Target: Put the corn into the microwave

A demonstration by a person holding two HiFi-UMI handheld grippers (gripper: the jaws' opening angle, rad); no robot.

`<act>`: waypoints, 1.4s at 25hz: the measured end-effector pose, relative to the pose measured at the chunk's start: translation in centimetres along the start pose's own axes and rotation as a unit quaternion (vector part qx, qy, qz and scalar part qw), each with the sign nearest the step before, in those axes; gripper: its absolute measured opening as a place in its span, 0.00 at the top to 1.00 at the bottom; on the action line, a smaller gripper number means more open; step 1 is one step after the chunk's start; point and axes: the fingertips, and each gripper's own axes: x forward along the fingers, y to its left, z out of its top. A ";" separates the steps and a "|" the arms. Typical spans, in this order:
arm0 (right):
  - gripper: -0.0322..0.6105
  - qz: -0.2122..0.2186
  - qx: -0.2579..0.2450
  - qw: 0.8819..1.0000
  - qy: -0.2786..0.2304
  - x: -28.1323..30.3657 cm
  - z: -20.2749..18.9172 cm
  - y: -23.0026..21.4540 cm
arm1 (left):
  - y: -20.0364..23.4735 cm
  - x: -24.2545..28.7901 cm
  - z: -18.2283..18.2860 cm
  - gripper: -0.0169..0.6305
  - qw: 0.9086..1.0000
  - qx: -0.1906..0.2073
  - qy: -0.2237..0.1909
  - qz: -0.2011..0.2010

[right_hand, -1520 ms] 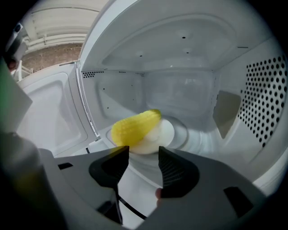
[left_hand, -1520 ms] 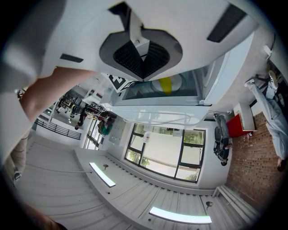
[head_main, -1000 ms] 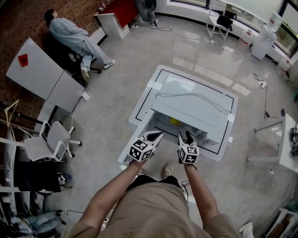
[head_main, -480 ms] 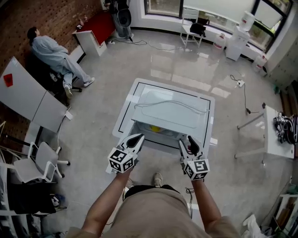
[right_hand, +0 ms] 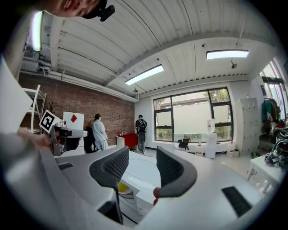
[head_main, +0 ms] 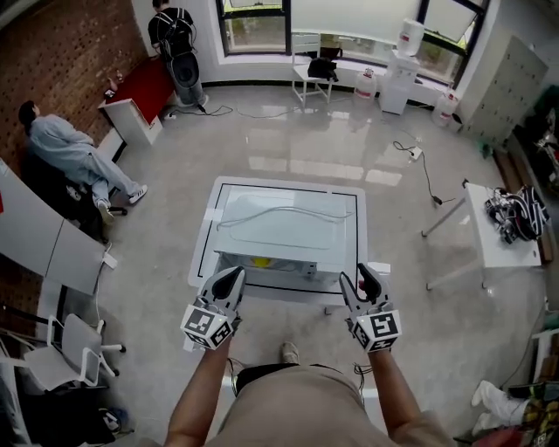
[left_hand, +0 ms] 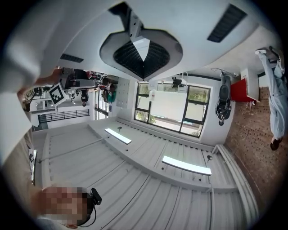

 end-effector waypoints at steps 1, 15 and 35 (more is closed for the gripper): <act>0.65 -0.008 -0.003 1.000 -0.001 -0.4 0.1 -0.7 | 0.1 0.2 -0.2 0.98 1.000 -0.002 0.001 -0.001; 0.66 -0.059 0.009 0.998 0.034 -4.7 -3.3 -5.3 | -2.8 1.8 -3.6 0.98 0.998 -0.025 0.049 -0.034; 0.74 -0.043 -0.011 0.999 0.008 -4.5 -2.2 -2.7 | -4.0 0.5 -5.4 0.98 0.995 -0.059 0.060 -0.048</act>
